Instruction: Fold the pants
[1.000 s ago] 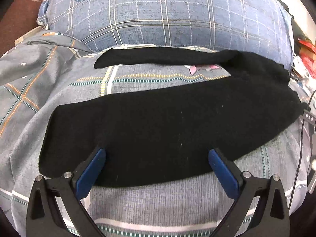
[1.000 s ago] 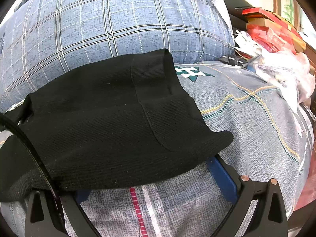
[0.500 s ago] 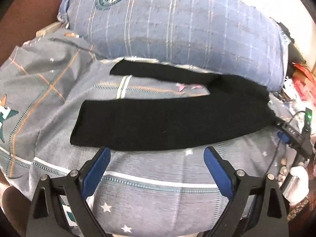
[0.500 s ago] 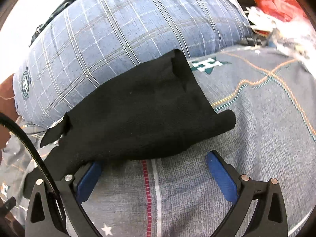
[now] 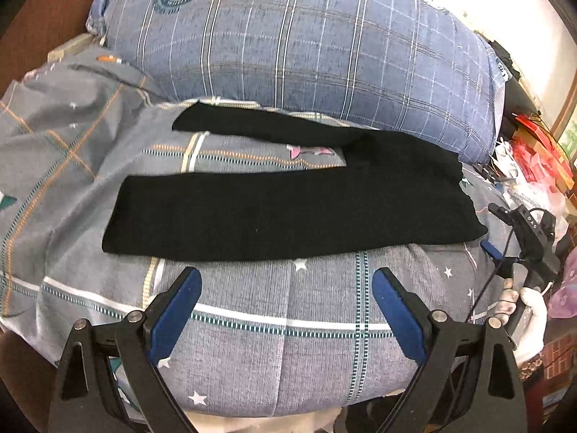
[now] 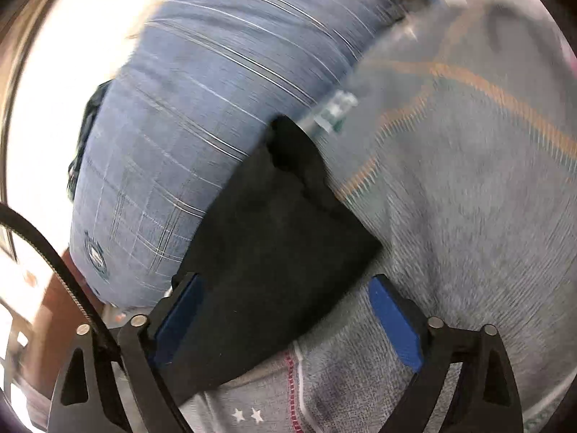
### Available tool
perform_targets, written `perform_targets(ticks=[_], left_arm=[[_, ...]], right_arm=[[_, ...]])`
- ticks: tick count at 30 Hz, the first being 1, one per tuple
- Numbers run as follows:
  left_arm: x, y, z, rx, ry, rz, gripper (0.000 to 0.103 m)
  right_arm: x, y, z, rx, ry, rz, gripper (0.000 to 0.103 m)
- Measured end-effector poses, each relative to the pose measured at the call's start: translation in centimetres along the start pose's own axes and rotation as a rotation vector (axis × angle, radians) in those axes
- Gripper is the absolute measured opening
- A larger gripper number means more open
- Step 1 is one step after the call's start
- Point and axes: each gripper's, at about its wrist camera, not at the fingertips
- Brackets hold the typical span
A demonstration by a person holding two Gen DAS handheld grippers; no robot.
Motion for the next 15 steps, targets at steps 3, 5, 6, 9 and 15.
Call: perform_targets(ticks=[3,5,6,9,15], left_arm=[[-0.2,0.3,-0.2,0.005,0.0,-0.011,0.095],[-0.2,0.4,-0.2,0.003,-0.002,-0.018,0.095],[-0.1,0.6,-0.1,0.002,-0.003,-0.02,0.095],[0.4,0.6,0.2,-0.007,-0.005,-0.015,0.095],[1.6,0.2,0.4,0.008,-0.021,0.012,0.095]], right_arm=[[-0.2,-0.4,-0.4,0.011,0.031,0.027,0.09],[-0.9,0.1,-1.2,0.061,0.086,0.033,0.09],[-1.3,0.2,-1.9,0.097,0.114,0.038,0.09],[-2.5,0.6,-2.7,0.164,0.138,0.008,0.035],[0.7,0.2,-2.3,0.137,0.115,0.089,0.013]])
Point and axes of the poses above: each gripper's, at about its wrist camera, not at the fingertips, and x roughly against the way its jaws point, z to its right, y to its underside, and after that the axes turned 4 degrees about y, right-handed
